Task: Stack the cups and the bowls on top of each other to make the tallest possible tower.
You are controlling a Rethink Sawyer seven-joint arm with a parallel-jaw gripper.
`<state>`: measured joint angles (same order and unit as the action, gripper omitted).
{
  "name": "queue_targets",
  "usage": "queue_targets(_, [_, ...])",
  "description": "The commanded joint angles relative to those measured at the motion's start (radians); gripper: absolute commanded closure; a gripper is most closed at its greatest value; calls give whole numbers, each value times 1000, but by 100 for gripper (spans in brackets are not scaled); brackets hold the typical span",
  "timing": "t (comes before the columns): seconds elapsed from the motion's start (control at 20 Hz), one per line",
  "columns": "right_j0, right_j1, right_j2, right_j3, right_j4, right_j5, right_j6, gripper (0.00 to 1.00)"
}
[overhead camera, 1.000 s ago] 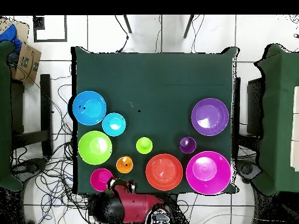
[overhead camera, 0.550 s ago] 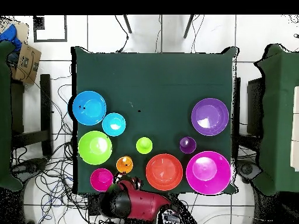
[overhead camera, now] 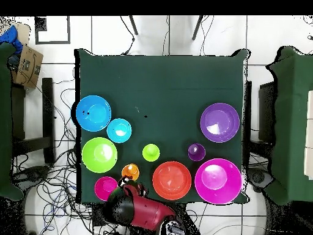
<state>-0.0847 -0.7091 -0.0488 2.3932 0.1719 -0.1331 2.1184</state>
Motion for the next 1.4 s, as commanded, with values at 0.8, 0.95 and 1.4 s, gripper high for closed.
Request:
queue_targets(0.8, [107,-36,-13,169,201,-22,536,0])
queue_targets(0.95, [88,-23,-5,176,166,-47,540,0])
queue_targets(1.4, [185,-17,12,121,227,2,555,0])
